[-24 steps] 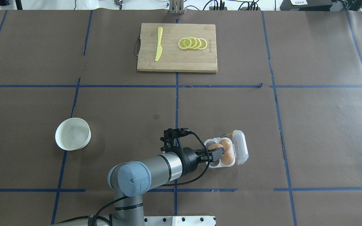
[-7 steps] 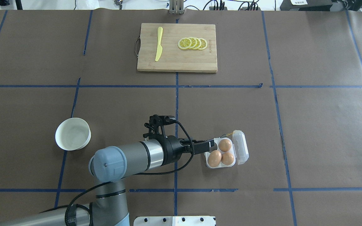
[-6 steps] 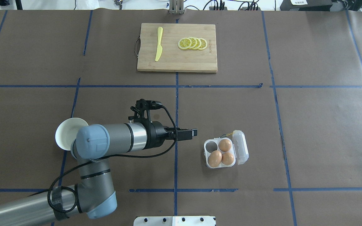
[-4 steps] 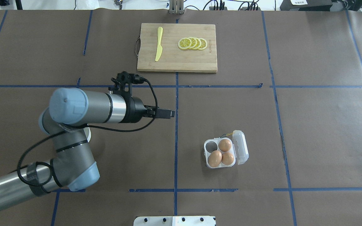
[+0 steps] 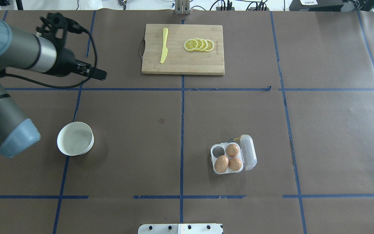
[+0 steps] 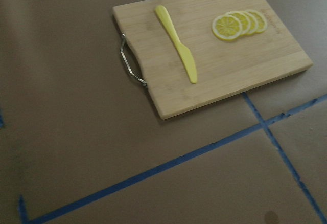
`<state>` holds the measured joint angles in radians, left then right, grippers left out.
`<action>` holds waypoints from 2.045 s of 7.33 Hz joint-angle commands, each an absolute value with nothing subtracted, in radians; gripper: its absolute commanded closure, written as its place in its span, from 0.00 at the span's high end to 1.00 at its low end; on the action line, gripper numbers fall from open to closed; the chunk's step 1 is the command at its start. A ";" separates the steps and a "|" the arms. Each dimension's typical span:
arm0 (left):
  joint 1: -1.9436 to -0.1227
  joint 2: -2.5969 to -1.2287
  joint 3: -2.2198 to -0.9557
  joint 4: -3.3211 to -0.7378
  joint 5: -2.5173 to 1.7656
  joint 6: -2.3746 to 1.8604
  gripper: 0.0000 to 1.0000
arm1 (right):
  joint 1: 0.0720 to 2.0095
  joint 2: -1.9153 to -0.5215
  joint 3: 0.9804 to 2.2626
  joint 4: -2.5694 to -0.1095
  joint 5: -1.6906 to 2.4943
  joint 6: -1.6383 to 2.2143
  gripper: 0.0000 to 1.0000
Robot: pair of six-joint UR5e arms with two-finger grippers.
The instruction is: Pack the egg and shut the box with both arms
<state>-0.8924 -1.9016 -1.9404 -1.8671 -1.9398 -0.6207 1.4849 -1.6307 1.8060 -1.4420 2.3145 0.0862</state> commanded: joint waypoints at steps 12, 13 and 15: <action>-1.569 -1.488 -1.746 -1.499 -2.333 -0.032 1.00 | 1.021 -1.640 1.938 -0.891 2.402 0.987 0.00; -1.568 -1.493 -1.746 -1.499 -2.335 -0.032 1.00 | 0.976 -1.643 1.934 -0.838 2.379 1.018 0.00; -1.566 -1.503 -1.744 -1.502 -2.338 -0.034 1.00 | 0.828 -1.591 1.933 -0.764 2.284 1.153 0.00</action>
<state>-1.5675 -1.4978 -1.7453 -1.4995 -2.3357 -0.0325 0.9160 -1.6257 1.9357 -0.8174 2.3348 1.0613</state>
